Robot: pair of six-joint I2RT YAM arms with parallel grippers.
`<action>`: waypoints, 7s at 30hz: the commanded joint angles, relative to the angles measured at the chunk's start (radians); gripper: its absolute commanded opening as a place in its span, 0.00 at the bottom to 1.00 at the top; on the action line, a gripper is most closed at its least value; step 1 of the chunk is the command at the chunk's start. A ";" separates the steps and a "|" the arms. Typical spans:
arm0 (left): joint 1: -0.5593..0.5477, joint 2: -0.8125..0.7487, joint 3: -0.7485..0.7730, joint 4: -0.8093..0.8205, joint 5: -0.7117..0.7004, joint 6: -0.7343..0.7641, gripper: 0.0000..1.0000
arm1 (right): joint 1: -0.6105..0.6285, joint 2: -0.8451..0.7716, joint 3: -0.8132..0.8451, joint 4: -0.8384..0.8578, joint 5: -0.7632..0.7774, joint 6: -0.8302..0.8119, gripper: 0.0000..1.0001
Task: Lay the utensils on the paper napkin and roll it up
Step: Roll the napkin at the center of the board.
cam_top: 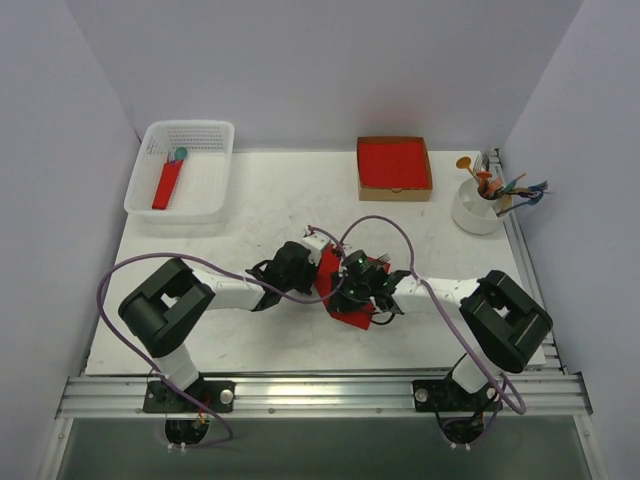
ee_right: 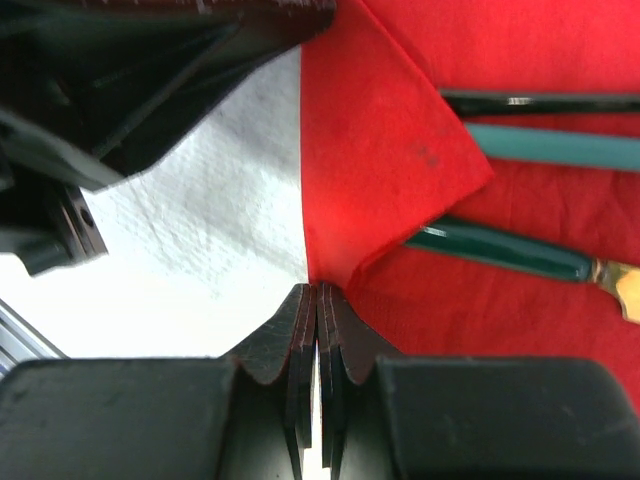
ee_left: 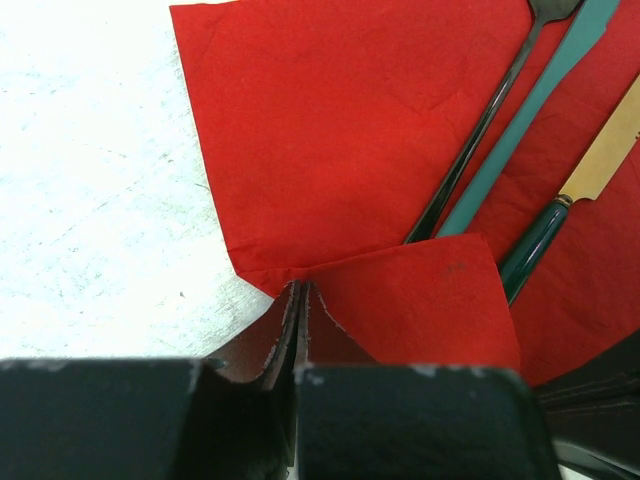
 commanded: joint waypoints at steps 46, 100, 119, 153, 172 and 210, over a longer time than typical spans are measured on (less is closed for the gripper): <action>-0.217 -0.018 -0.035 -0.001 -0.299 -0.286 0.04 | -0.006 -0.418 -0.121 -0.709 0.605 0.784 0.36; -0.244 -0.012 0.001 -0.015 -0.335 -0.215 0.04 | 0.079 -0.306 -0.098 -0.766 0.613 0.935 0.33; -0.255 -0.026 0.019 -0.034 -0.339 -0.186 0.06 | 0.076 -0.301 -0.032 -0.751 0.654 0.859 0.00; -0.264 -0.067 -0.084 0.212 -0.089 -0.097 0.38 | -0.040 -0.404 -0.099 -0.571 0.568 0.660 0.00; -0.261 -0.031 -0.045 0.170 -0.003 -0.007 0.55 | -0.039 -0.409 -0.115 -0.560 0.551 0.628 0.00; -0.214 0.054 -0.001 0.177 0.075 0.070 0.62 | -0.060 -0.459 -0.064 -0.438 0.504 0.464 0.00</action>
